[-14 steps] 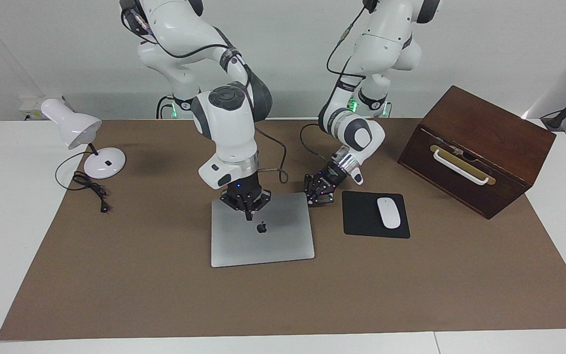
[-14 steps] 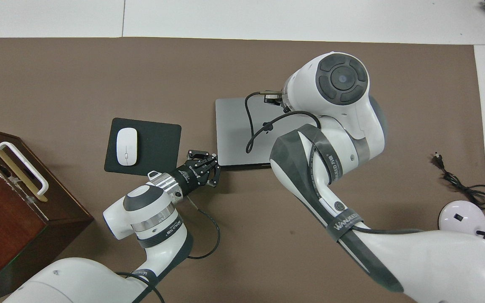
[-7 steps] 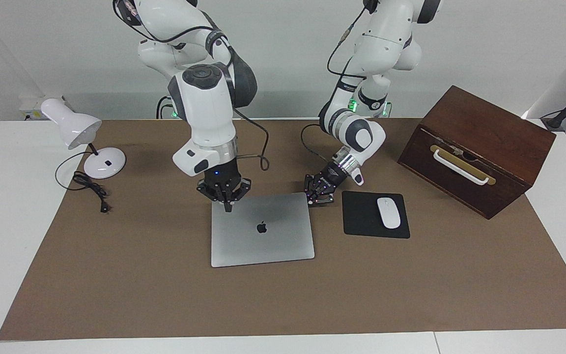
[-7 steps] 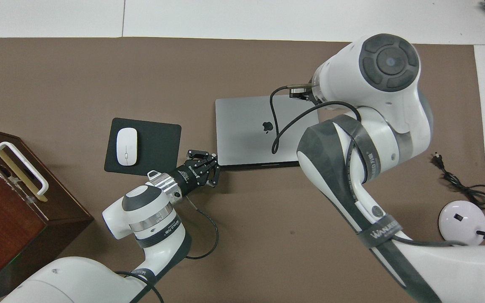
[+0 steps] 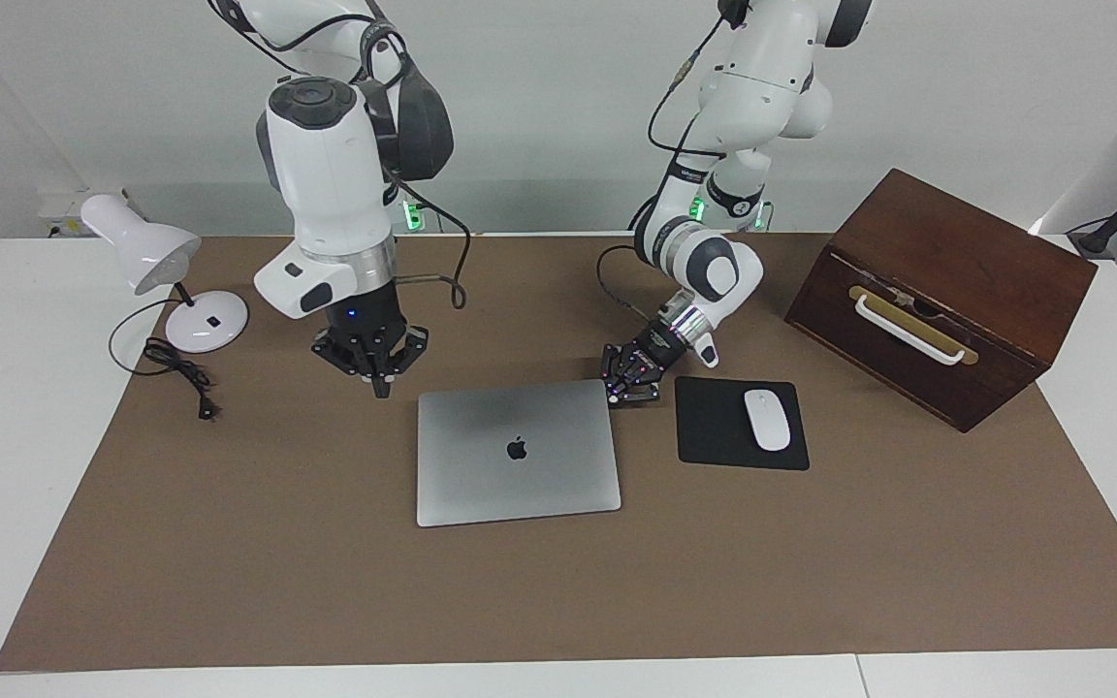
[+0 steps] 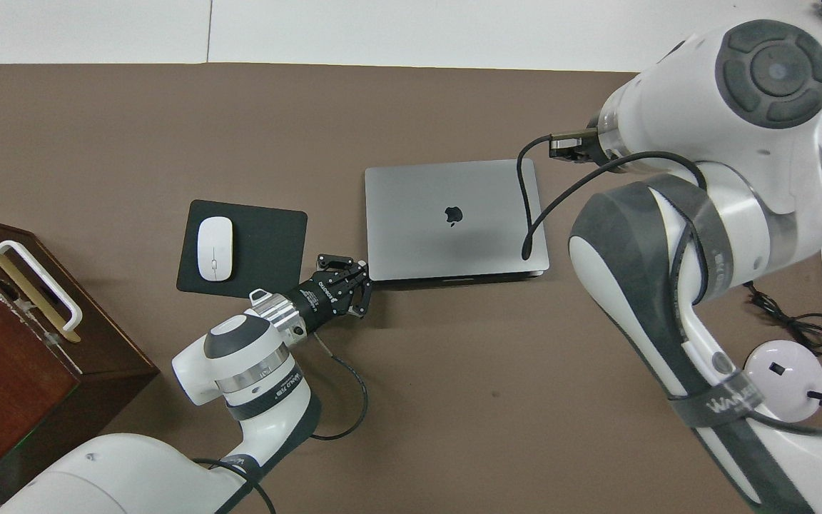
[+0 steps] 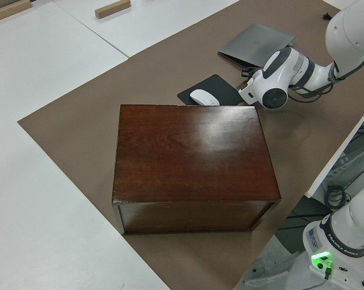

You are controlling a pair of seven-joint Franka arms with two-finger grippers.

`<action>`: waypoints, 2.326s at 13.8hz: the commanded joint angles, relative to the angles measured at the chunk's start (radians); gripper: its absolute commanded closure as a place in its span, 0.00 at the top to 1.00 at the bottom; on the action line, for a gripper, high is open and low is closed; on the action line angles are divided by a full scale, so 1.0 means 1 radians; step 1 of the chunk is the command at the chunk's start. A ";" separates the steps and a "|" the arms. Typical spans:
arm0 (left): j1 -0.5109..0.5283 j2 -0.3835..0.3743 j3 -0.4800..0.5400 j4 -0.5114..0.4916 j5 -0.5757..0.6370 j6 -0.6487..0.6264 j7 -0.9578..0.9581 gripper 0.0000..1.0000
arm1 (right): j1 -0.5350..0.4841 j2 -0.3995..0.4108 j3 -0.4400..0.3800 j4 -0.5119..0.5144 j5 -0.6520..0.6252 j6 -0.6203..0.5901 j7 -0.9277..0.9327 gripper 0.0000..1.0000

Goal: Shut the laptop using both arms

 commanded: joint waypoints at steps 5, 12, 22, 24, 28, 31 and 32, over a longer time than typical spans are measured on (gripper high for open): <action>0.043 0.000 0.002 -0.025 -0.012 0.005 0.034 0.00 | -0.039 -0.081 0.007 -0.008 0.023 -0.103 -0.063 0.00; 0.058 -0.043 0.002 -0.035 -0.010 0.027 0.033 0.00 | -0.092 -0.133 0.007 -0.008 0.073 -0.166 -0.123 0.00; 0.058 -0.174 -0.005 0.032 0.002 0.261 0.014 0.00 | -0.129 -0.186 0.003 -0.010 0.122 -0.226 -0.160 0.41; 0.058 -0.193 -0.005 0.064 0.051 0.292 0.011 0.00 | -0.135 -0.199 0.003 -0.011 0.122 -0.246 -0.170 0.72; 0.089 -0.201 -0.002 0.144 0.167 0.352 0.011 0.00 | -0.152 -0.219 0.003 -0.016 0.122 -0.281 -0.195 1.00; 0.118 -0.178 0.001 0.207 0.297 0.356 0.011 0.00 | -0.163 -0.231 0.003 -0.019 0.122 -0.298 -0.195 1.00; 0.142 -0.156 0.000 0.236 0.359 0.369 0.007 0.00 | -0.167 -0.234 0.003 -0.020 0.122 -0.304 -0.195 1.00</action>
